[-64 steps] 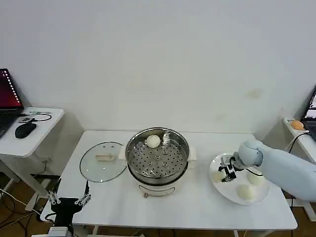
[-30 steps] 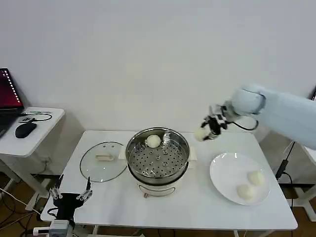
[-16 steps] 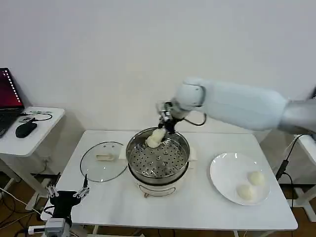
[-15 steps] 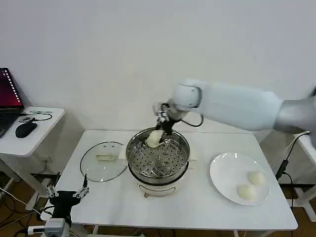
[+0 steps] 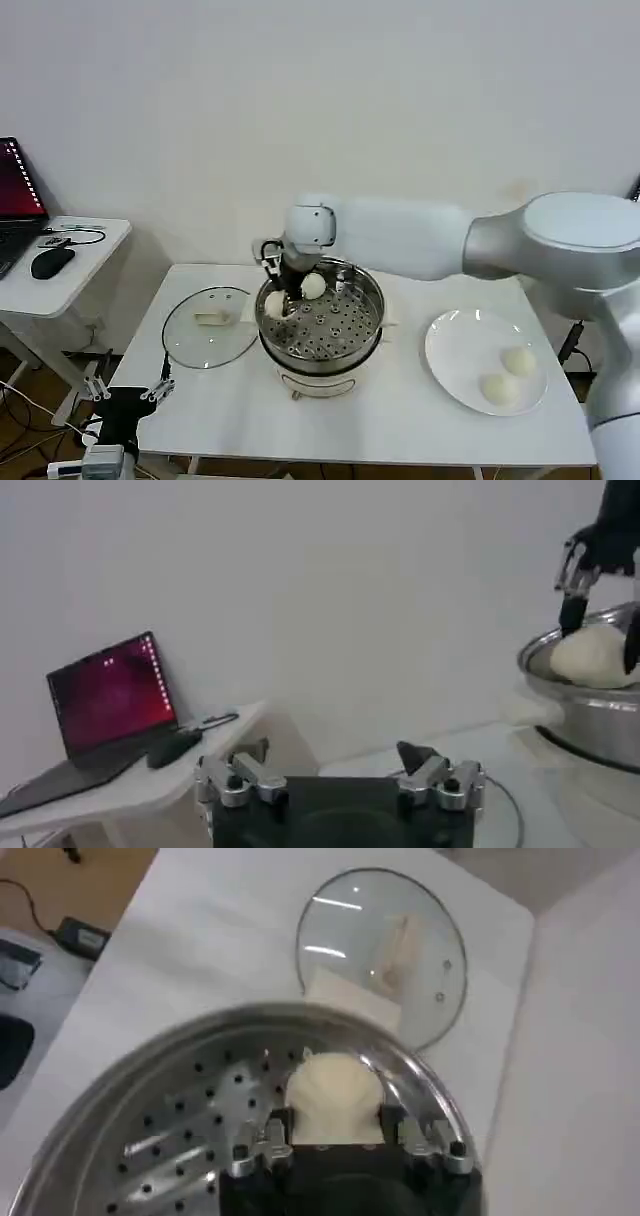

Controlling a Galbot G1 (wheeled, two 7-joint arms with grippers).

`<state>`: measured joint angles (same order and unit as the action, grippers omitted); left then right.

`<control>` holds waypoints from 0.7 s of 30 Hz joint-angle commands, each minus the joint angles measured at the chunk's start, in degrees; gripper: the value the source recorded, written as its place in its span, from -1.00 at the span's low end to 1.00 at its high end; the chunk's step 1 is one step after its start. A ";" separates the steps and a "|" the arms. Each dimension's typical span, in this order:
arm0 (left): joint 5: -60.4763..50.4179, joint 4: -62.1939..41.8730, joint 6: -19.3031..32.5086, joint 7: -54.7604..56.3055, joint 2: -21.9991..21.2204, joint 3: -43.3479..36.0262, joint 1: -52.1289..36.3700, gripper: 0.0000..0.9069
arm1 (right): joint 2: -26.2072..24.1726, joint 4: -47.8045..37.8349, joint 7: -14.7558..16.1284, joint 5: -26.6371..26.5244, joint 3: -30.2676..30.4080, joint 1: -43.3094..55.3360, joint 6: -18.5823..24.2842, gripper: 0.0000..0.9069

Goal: Take steamed baozi put them in steamer then cover it.

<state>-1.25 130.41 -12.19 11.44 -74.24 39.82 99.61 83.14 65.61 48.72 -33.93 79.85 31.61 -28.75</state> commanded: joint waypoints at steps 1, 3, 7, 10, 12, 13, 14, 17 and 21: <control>0.07 0.11 0.01 0.02 0.04 0.14 -0.01 1.00 | 2.85 -2.26 -0.21 0.80 0.31 -1.49 -0.66 0.27; 0.08 0.09 0.02 0.02 0.10 0.13 0.00 1.00 | 2.82 -2.73 0.00 1.23 0.33 -1.64 -0.71 0.27; 0.10 -0.09 0.03 0.05 0.21 0.14 -0.07 1.00 | 2.47 -3.82 0.60 2.21 0.29 -1.93 -0.61 0.27; 0.09 0.02 0.00 0.05 0.25 0.06 -0.20 1.00 | 2.38 -4.41 0.76 2.60 0.30 -1.95 -0.45 0.27; 0.10 0.07 0.01 0.05 0.28 0.02 -0.24 1.00 | 2.53 -4.61 0.75 2.58 0.17 -2.10 -0.39 0.27; 0.08 0.07 0.00 0.05 0.32 0.01 -0.25 1.00 | 2.56 -4.62 0.75 2.58 0.12 -2.18 -0.43 0.27; 0.09 0.04 0.01 0.07 0.35 0.00 -0.28 1.00 | 2.69 -4.74 0.78 2.84 0.12 -2.26 -0.47 0.27; 0.09 0.04 0.02 0.09 0.33 0.01 -0.24 1.00 | 2.92 -5.33 1.01 3.76 0.11 -2.65 -0.35 0.27; 0.10 0.33 0.04 0.15 0.28 0.01 0.06 1.00 | 2.85 -5.44 1.16 4.12 0.28 -2.84 -0.34 1.00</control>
<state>-1.16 130.78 -12.17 11.58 -74.01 39.83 99.70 85.28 61.35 49.85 -30.59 80.23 29.30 -29.00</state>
